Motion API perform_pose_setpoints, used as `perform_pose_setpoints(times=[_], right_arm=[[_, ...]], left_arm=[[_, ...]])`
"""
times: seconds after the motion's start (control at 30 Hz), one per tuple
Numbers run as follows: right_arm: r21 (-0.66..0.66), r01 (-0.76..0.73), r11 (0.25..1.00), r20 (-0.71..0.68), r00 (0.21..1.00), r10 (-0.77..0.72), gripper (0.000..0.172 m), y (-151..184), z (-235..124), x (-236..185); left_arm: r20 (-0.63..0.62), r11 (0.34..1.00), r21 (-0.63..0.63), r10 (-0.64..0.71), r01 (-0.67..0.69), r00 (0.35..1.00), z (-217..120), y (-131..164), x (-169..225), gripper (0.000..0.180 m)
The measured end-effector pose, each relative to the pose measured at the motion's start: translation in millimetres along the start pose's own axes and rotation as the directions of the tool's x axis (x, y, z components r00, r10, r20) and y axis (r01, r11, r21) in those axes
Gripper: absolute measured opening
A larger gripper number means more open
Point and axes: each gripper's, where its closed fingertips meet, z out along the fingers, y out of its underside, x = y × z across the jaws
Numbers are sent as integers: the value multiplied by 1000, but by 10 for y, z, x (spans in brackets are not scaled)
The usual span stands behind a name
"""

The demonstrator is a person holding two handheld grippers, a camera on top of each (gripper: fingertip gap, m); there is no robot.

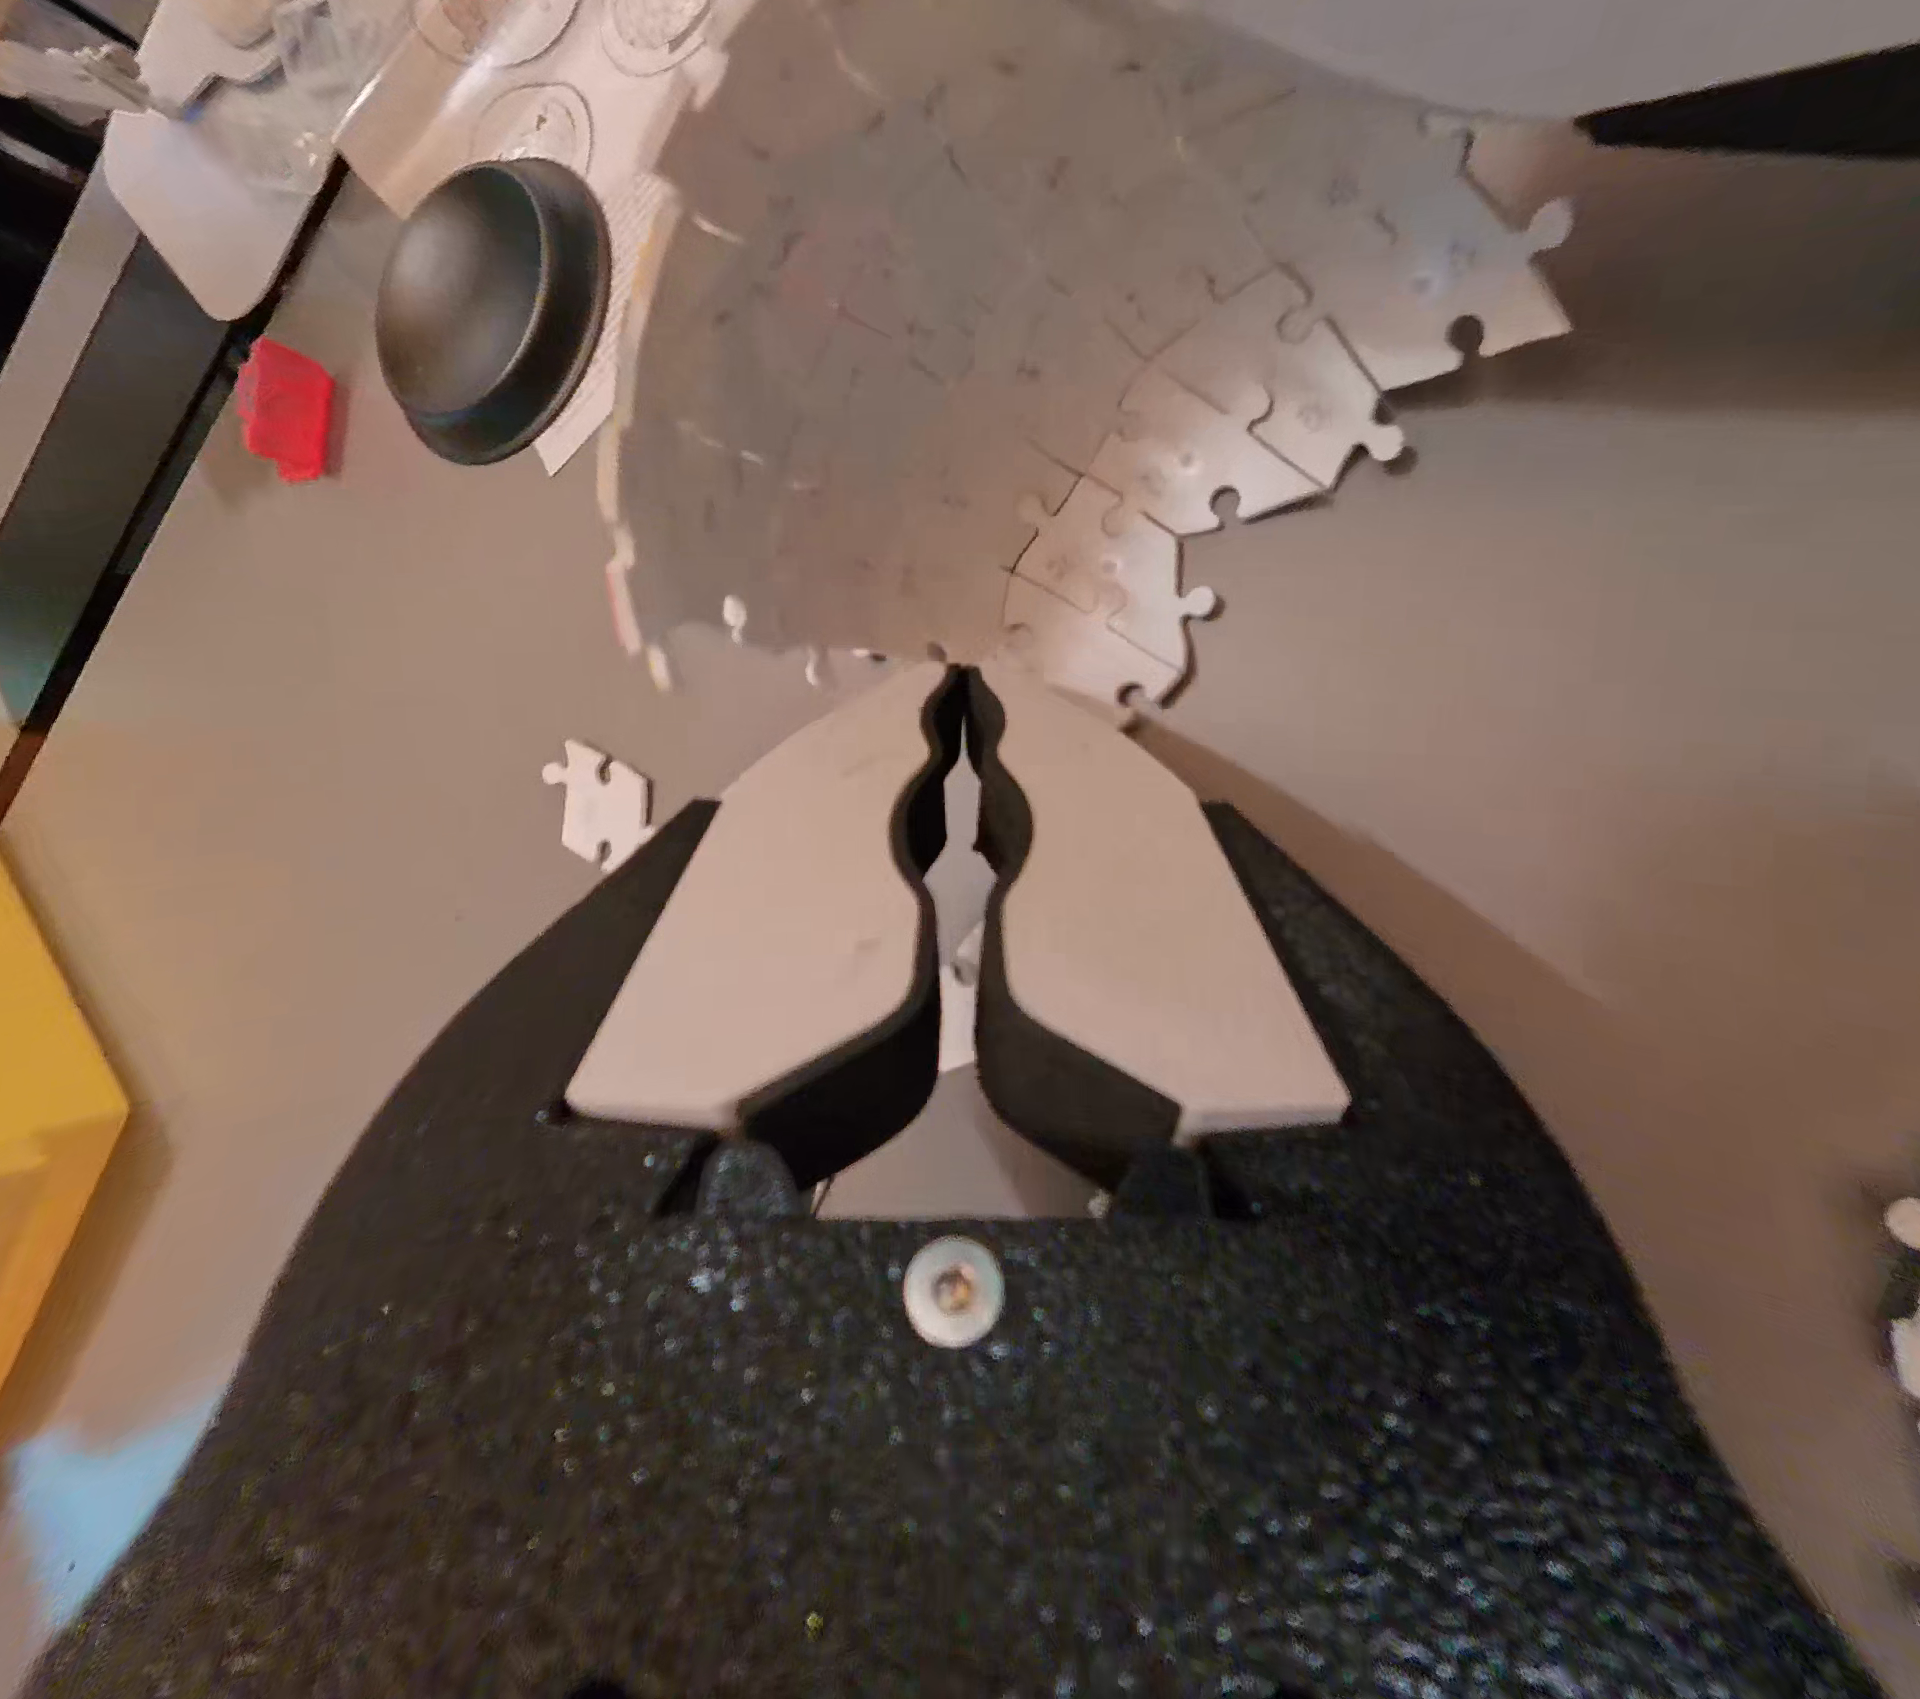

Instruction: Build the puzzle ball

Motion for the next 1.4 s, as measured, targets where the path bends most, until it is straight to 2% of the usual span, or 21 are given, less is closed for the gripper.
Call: perform_pose_setpoints(times=[0.17, 0.27, 0.37, 0.53, 0.8, 0.9, 1.03, 1.1, 1.2, 1.4], right_arm=[[-20, -25, 999, 25, 999, 25, 12, 49, 18, -10], [-30, -61, 998, 56, 996, 63, 12, 98, 39, -16], [-29, -82, 996, 90, 992, 85, 13, 146, 71, -23], [-29, -129, 991, 155, 979, 132, 13, 221, 149, -40], [-35, -240, 970, 343, 909, 238, 16, 352, 266, -143], [-20, -252, 968, 355, 903, 242, 16, 330, 254, -134], [12, -170, 985, 317, 935, 158, 14, 191, 155, -73], [32, -115, 993, 298, 949, 100, 13, 74, 86, -47], [20, -37, 999, 297, 955, 29, 12, -30, -14, -46], [-38, -66, 997, 357, 931, 75, 12, 40, -312, -126]], left_arm=[[68, 1000, 24, -14, 12, 998, -107, 88, -99, 0], [53, 995, 97, 10, -15, 999, -180, 59, -61, 5], [39, 979, 162, 122, -127, 992, -233, 34, 11, 15], [153, 911, 107, 380, -398, 912, -221, 140, -106, 25], [167, 847, 87, 507, -525, 846, -64, 175, -62, 28], [134, 855, 159, 477, -494, 869, -104, 84, 19, 23], [7, 906, 294, 317, -305, 948, -339, -128, 48, 7], [-60, 920, 298, 285, -256, 957, -388, -244, 120, 0], [-68, 927, 240, 311, -287, 948, -317, -307, 227, 0], [-90, 935, 222, 303, -277, 949, -248, -266, 408, 0]])
